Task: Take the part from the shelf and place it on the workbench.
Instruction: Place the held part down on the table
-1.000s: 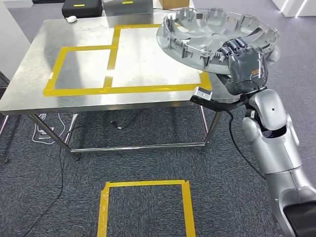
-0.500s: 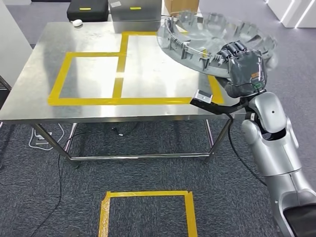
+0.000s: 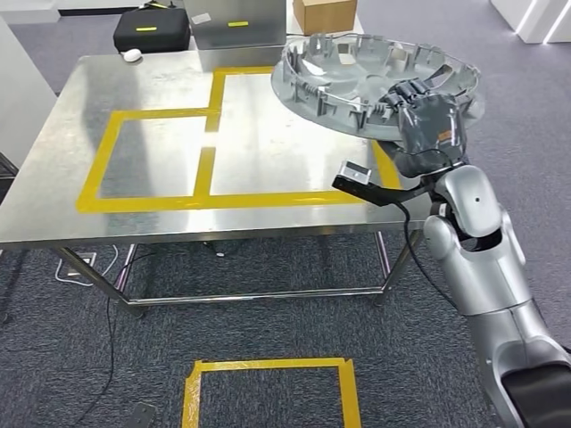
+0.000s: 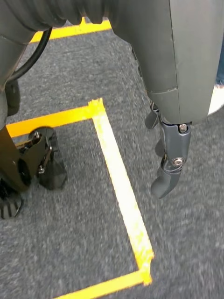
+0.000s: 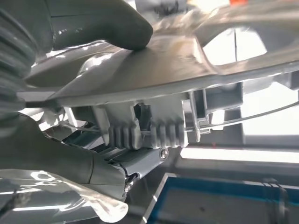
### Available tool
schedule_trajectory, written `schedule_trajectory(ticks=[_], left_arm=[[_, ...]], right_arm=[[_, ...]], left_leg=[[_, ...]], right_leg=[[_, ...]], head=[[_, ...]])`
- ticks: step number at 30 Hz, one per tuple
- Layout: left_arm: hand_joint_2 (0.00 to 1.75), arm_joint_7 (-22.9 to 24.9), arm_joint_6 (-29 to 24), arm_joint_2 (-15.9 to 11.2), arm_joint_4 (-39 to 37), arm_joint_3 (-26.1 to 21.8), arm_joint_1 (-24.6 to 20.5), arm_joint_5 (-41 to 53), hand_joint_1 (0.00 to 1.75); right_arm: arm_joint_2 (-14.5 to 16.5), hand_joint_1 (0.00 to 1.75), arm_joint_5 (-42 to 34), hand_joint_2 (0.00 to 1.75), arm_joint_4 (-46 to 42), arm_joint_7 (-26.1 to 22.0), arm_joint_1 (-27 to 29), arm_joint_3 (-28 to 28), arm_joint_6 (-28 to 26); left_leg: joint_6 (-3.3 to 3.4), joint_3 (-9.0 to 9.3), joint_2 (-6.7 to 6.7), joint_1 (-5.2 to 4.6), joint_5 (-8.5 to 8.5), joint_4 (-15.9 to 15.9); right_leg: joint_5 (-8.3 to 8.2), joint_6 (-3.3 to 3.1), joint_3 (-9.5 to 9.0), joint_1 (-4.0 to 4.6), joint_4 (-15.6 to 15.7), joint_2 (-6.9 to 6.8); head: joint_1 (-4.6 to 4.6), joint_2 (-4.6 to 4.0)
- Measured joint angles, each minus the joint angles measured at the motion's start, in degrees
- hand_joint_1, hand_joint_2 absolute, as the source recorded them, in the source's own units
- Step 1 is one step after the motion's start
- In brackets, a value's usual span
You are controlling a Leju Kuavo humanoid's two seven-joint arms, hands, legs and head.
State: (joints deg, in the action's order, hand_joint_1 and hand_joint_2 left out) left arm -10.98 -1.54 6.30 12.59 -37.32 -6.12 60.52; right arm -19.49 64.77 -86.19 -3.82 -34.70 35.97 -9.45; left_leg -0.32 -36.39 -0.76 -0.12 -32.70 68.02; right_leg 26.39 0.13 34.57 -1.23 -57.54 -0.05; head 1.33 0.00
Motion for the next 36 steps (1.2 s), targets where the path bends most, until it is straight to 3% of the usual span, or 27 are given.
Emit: schedule_trajectory(ticks=[2,3,4,6,7,8,12,14,16,17,18,19,21,22,23,25,27,29,31,33,34,36], left_arm=[[1.75,0.32,0.30,0.12,0.00,0.08,-0.26,0.31,0.00],[1.75,0.48,0.45,0.17,0.00,0.13,-0.32,0.48,0.00],[1.75,0.60,0.61,0.21,0.00,0.19,-0.39,0.66,0.00],[1.75,0.71,0.94,0.25,0.00,0.39,-0.63,1.00,0.00],[1.75,0.75,1.07,0.27,0.00,0.50,-0.82,1.11,0.00],[1.75,0.83,1.16,0.33,0.00,0.60,-1.00,1.20,0.00],[1.75,0.97,1.17,0.67,0.00,0.69,-1.20,1.22,0.00],[1.75,0.86,1.15,0.79,0.00,0.71,-1.30,1.22,0.00],[1.75,0.61,1.02,0.82,0.00,0.72,-1.35,1.21,0.00],[1.75,0.44,0.97,0.86,0.00,0.73,-1.30,1.21,0.00],[1.75,0.23,0.98,0.91,0.00,0.73,-1.22,1.19,0.00],[1.75,-0.03,1.09,0.95,0.00,0.72,-1.14,1.13,0.00],[1.75,-0.54,1.58,1.03,0.00,0.71,-1.09,0.75,0.00],[1.75,-0.81,1.95,1.05,0.00,0.71,-1.11,0.50,0.00],[1.75,-1.04,2.31,1.07,0.00,0.70,-1.11,0.29,0.00],[1.75,-1.37,2.77,1.08,0.00,0.69,-1.03,0.07,0.00],[1.75,-1.45,2.75,0.99,0.00,0.69,-0.83,-0.03,0.00],[1.75,-1.44,2.55,0.87,0.00,0.68,-0.69,-0.09,0.00],[1.75,-1.39,2.07,0.85,0.00,0.68,-0.55,-0.11,0.00],[1.75,-1.35,1.13,0.84,0.00,0.68,-0.36,-0.14,0.00],[1.31,-1.37,0.60,0.83,0.00,0.67,-0.29,-0.24,0.00],[0.44,-1.50,-0.28,0.74,0.00,0.66,-0.29,-0.51,0.00]], right_arm=[[2.14,1.75,-0.08,1.75,1.86,0.03,-0.49,1.00,0.46],[3.24,1.75,-0.16,1.75,2.97,0.03,-0.70,1.57,0.81],[4.26,1.75,-0.33,1.75,4.11,0.01,-0.93,2.11,1.23],[6.30,1.75,-0.86,1.75,6.41,-0.17,-1.51,3.21,2.01],[7.30,1.75,-1.10,1.75,7.58,-0.27,-1.87,3.84,2.32],[8.21,1.75,-1.30,1.75,8.66,-0.36,-2.24,4.40,2.52],[10.89,1.75,-1.63,1.75,12.29,-0.47,-3.31,6.01,2.72],[11.51,1.75,-1.88,1.75,13.62,-0.56,-3.64,6.56,2.69],[11.93,1.75,-2.27,1.75,14.94,-0.80,-3.65,7.14,2.60],[12.15,1.75,-2.41,1.75,15.65,-0.93,-3.43,7.45,2.53],[12.36,1.75,-2.50,1.75,16.49,-1.08,-3.17,7.80,2.47],[12.54,1.75,-2.61,1.75,17.50,-1.23,-2.81,8.17,2.39],[12.84,1.75,-2.83,1.75,19.57,-1.60,-1.89,8.85,2.10],[12.92,1.75,-2.96,1.75,20.61,-1.78,-1.41,9.13,1.75],[13.05,1.75,-3.03,1.75,21.50,-1.93,-1.04,9.39,1.32],[13.26,1.75,-3.30,1.75,23.12,-2.16,-0.50,9.81,0.54],[13.35,0.87,-3.66,0.87,24.42,-2.30,-0.01,10.01,0.32],[13.33,0.00,-4.03,0.00,25.34,-2.31,0.38,10.06,0.49],[13.33,0.00,-4.46,0.00,26.10,-2.29,0.75,10.07,0.93],[13.31,0.00,-4.87,0.00,26.80,-2.31,1.33,10.09,1.53],[13.30,0.00,-5.12,0.00,27.05,-2.28,1.59,10.10,1.94],[13.23,0.00,-6.08,0.00,27.38,-2.25,1.83,10.10,3.48]], left_leg=[[-0.50,-3.94,0.03,0.39,-1.42,5.45],[-0.62,-4.81,0.05,0.51,-0.60,5.67],[-0.67,-4.67,0.07,0.60,1.50,3.71],[-0.47,-2.69,0.20,0.64,6.85,-3.59],[-0.24,-1.80,0.30,0.50,8.14,-6.90],[0.09,-1.24,0.38,0.33,8.75,-8.74],[1.43,-0.46,0.23,0.27,8.62,-9.83],[1.98,0.03,0.16,0.53,8.58,-10.35],[2.45,0.17,0.13,0.38,8.24,-10.32],[2.58,0.29,0.07,0.30,8.03,-10.28],[2.66,0.48,-0.01,0.23,7.78,-10.24],[2.67,0.77,-0.16,0.16,7.47,-10.16],[2.56,1.46,-0.45,0.05,6.72,-9.95],[2.41,1.64,-0.55,-0.07,6.39,-9.75],[2.22,1.65,-0.56,-0.13,6.18,-9.60],[1.72,1.50,-0.47,-0.17,6.04,-9.50],[1.12,1.33,-0.35,-0.12,5.57,-9.34],[0.42,-0.13,-0.15,-0.01,3.67,-6.15],[-0.22,-3.58,0.02,0.39,0.71,1.11],[-0.63,-6.24,0.08,0.80,-0.15,5.98],[-0.73,-6.16,0.10,0.95,0.98,5.35],[-0.78,-3.23,0.18,1.18,5.10,-1.46]], right_leg=[[0.55,-0.05,-0.55,-0.02,-0.02,0.14],[0.87,-0.01,-0.95,-0.03,-0.02,0.23],[1.20,0.07,-1.44,-0.05,-0.03,0.30],[1.91,0.33,-2.46,-0.09,0.01,0.38],[2.18,0.55,-2.73,-0.08,0.03,0.41],[2.42,0.88,-2.83,-0.05,0.07,0.42],[3.56,2.27,-2.69,0.01,-0.03,0.19],[5.54,2.57,-0.39,0.03,-4.02,0.09],[8.10,2.68,4.23,0.09,-11.78,0.09],[8.53,2.69,6.40,0.12,-14.81,0.09],[8.00,2.65,7.76,0.15,-16.17,0.09],[6.13,2.48,7.92,0.19,-15.00,0.09],[1.17,1.84,5.52,0.37,-7.89,0.05],[-0.56,1.50,4.00,0.51,-4.36,0.01],[-1.11,1.24,2.88,0.64,-2.14,-0.01],[-0.67,0.95,2.03,0.86,-0.95,0.06],[-0.54,0.60,1.60,0.60,-0.31,0.08],[-0.60,0.18,1.02,0.23,0.32,-0.03],[-0.45,-0.05,0.67,0.21,0.38,-0.06],[-0.22,-0.05,0.35,0.19,0.34,-0.01],[-0.10,0.03,0.19,0.16,0.29,0.05],[0.22,0.39,-0.15,0.00,0.08,0.21]], head=[[0.01,0.00],[0.01,0.00],[0.01,0.00],[0.01,0.00],[-0.04,0.00],[-0.08,0.01],[-0.02,0.01],[0.19,0.01],[0.32,0.00],[0.31,0.00],[0.32,0.00],[0.33,0.00],[0.30,0.00],[0.25,0.01],[0.22,0.01],[0.20,0.01],[0.20,0.01],[-0.02,0.01],[-0.19,0.00],[-0.16,0.00],[-0.17,0.00],[-0.16,0.00]])
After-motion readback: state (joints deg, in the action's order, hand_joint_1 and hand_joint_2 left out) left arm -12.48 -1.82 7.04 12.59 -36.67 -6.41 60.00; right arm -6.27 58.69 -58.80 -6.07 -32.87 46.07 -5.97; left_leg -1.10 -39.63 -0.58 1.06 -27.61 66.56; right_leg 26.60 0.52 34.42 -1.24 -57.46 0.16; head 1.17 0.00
